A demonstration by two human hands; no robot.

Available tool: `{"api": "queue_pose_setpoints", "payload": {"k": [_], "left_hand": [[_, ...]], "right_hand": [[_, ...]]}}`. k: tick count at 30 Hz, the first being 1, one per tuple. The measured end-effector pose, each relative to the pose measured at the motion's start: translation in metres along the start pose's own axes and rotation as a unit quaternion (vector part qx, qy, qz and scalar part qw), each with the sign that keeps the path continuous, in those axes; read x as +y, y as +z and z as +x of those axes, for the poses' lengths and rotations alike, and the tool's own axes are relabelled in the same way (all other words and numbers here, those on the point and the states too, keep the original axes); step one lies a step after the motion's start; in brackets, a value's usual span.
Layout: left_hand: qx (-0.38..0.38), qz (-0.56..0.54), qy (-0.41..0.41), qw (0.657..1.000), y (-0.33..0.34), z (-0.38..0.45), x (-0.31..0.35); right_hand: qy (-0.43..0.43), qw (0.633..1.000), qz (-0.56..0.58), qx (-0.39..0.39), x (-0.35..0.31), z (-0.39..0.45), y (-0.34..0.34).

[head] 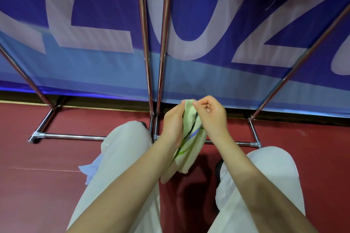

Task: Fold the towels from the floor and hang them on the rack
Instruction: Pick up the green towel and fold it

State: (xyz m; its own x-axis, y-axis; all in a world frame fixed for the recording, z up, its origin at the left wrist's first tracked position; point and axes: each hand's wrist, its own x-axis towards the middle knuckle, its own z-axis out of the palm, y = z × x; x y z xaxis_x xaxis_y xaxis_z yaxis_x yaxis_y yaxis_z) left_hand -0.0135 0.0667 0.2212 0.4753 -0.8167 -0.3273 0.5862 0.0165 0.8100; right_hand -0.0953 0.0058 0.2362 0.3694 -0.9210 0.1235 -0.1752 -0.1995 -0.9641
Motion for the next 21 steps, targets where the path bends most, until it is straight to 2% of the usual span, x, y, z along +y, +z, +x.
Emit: {"api": "queue_pose_setpoints", "payload": {"k": [8,13,17,21], "left_hand": [[0.006,0.111,0.021,0.994,0.003,-0.001,0.0],[-0.043,0.182,0.077,0.979,0.0,-0.003,0.001],[0.013,0.147,0.098,0.984,-0.001,-0.005,0.004],[0.042,0.183,0.136,0.973,0.0,-0.006,0.014]], "right_hand": [[0.001,1.0,-0.028,0.011,0.003,0.004,-0.003],[0.017,1.0,0.011,-0.002,0.003,0.002,-0.005],[0.039,0.995,0.067,-0.062,-0.001,-0.002,-0.009],[0.017,0.992,0.06,-0.112,0.002,-0.004,-0.01]]}}
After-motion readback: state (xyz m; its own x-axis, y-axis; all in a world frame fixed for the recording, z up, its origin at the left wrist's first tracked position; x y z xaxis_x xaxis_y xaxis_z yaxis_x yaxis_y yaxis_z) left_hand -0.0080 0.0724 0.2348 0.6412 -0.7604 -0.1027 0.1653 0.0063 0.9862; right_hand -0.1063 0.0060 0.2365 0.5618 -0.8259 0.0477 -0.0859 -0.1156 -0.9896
